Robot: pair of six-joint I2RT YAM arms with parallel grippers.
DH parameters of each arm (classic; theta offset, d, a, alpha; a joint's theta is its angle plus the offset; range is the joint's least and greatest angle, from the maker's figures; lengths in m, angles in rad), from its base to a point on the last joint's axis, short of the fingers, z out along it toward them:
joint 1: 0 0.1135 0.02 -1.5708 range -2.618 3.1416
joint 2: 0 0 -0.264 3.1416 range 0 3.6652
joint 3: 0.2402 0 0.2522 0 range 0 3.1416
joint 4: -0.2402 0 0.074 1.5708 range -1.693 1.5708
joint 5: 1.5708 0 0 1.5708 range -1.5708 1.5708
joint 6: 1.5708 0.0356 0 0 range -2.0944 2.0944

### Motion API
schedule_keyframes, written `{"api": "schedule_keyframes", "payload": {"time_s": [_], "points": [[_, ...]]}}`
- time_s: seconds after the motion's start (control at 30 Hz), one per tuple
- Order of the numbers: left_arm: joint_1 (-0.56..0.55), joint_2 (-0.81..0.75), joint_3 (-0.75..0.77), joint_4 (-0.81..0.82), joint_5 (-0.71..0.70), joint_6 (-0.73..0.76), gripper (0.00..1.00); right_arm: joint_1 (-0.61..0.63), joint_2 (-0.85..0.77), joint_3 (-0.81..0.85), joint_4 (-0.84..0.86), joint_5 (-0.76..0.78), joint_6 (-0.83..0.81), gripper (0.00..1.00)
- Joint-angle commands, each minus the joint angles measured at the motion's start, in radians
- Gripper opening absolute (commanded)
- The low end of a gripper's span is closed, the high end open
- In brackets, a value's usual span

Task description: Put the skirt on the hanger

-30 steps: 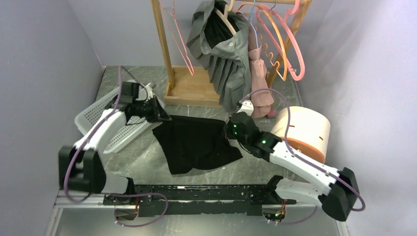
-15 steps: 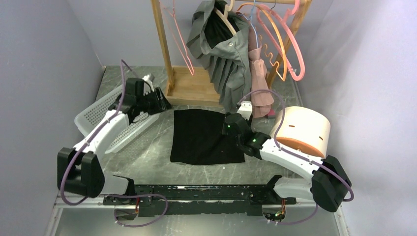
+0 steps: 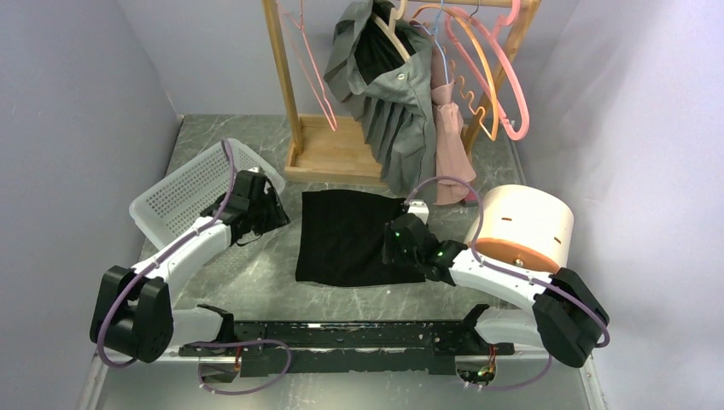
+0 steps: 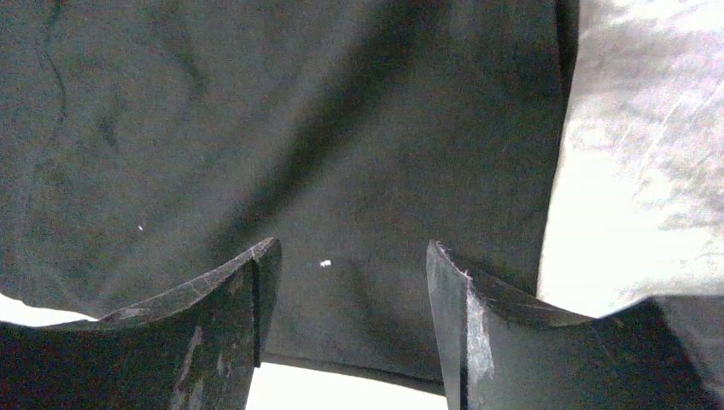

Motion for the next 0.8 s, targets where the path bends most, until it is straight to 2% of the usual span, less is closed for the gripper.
{"api": "schedule_keyframes", "payload": {"time_s": [0.0,0.1,0.23,0.33,0.4,0.53,0.63,0.77], "points": [[0.023,0.038,0.074,-0.055,-0.267,-0.058,0.52,-0.003,-0.001,-0.023,-0.062,-0.077,0.081,0.66],[0.079,0.092,0.105,-0.055,-0.289,-0.070,0.52,-0.004,-0.017,-0.032,-0.103,-0.073,0.120,0.65],[0.175,0.149,0.142,-0.007,-0.242,-0.071,0.54,-0.004,-0.043,-0.031,-0.194,-0.005,0.183,0.65],[0.201,0.189,0.194,-0.023,-0.238,-0.075,0.55,-0.004,-0.049,-0.030,-0.251,0.043,0.233,0.65],[0.201,0.193,0.215,-0.018,-0.186,-0.057,0.55,-0.004,-0.041,-0.022,-0.292,0.079,0.262,0.65],[0.142,0.127,0.153,0.026,0.019,-0.046,0.56,-0.004,-0.019,0.020,-0.396,0.143,0.317,0.65],[0.050,0.054,0.080,0.012,0.067,-0.072,0.57,-0.004,-0.005,0.041,-0.442,0.167,0.349,0.65],[-0.002,-0.051,-0.050,-0.010,0.134,-0.132,0.58,-0.004,0.017,0.029,-0.417,0.130,0.336,0.65]]}}
